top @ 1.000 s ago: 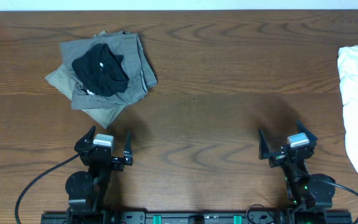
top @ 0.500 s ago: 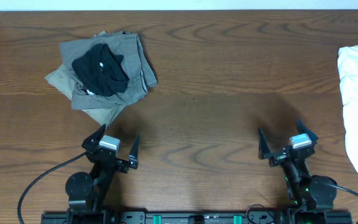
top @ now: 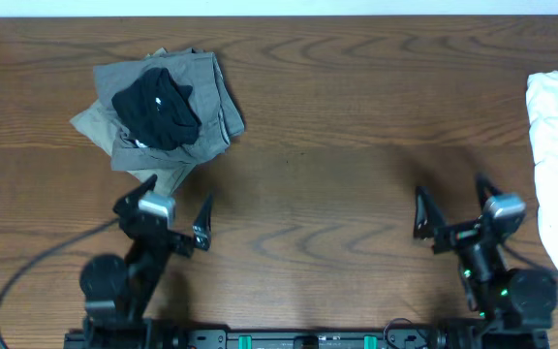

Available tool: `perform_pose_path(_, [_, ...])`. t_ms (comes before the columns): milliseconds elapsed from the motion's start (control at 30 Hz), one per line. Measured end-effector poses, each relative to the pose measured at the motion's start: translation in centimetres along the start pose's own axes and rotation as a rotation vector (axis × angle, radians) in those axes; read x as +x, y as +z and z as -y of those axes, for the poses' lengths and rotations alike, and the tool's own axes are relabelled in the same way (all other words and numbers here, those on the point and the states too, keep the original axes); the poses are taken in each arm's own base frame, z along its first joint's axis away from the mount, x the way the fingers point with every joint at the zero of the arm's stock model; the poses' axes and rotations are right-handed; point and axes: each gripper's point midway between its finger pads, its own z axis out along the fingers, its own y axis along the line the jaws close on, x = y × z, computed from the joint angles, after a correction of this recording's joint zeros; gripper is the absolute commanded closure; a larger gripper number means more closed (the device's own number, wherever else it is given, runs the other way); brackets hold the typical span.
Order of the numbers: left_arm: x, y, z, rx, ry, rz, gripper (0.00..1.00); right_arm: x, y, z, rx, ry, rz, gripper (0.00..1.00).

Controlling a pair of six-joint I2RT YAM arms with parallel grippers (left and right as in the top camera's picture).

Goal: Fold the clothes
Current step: 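Reach the right gripper to the white T-shirt and pinch it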

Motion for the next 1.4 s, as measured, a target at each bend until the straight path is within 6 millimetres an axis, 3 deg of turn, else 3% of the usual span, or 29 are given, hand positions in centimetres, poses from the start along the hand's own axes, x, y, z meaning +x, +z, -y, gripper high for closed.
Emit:
perform_pose_path(100, [-0.8,1.0,-0.4,0.005,-0.047,-0.123,0.02,-1.5,1.2,0.2,0.022,0.019,-0.085,0.01])
perform_pose_path(167, [-1.0,2.1,-0.8,0.007,-0.086,-0.227,0.02,-1.3,2.8,0.8,0.042,0.046,-0.196,0.01])
perform_pose_path(367, [-1.5,5.8,-2.2,0.017,-0.192,-0.513,0.02,2.3,8.2,2.8,0.095,0.125,-0.585,0.01])
perform_pose_path(467, [-1.0,6.6,-2.5,0.021,-0.239,-0.64,0.02,4.1,10.7,3.6,0.098,0.146,-0.753,0.01])
perform_pose_path(700, [-0.9,7.6,-2.6,0.035,-0.304,-0.733,0.02,8.2,12.7,3.6,0.051,0.22,-1.0,0.01])
perform_pose_path(800, [-1.0,7.6,-2.4,0.042,-0.307,-0.733,0.02,8.9,13.2,5.0,0.111,0.251,-1.051,0.01])
perform_pose_path(933, [-1.0,7.6,-2.4,0.043,-0.308,-0.733,0.02,7.3,15.3,9.9,0.276,0.261,-1.008,0.01])
perform_pose_path(1100, [-0.8,7.6,-2.8,0.022,-0.3,-0.737,0.01,3.5,17.7,18.5,0.492,0.261,-0.86,0.01])
perform_pose_path(1200, [-0.8,7.6,-2.9,0.016,-0.297,-0.738,0.02,2.5,18.6,22.9,0.58,0.265,-0.791,0.08])
perform_pose_path(1300, [-0.9,7.7,-2.9,0.016,-0.294,-0.731,0.03,3.6,18.7,27.3,0.666,0.29,-0.753,0.13])
perform_pose_path(1400, [-1.0,7.7,-2.9,0.015,-0.294,-0.729,0.04,6.4,18.2,31.3,0.742,0.323,-0.76,0.16])
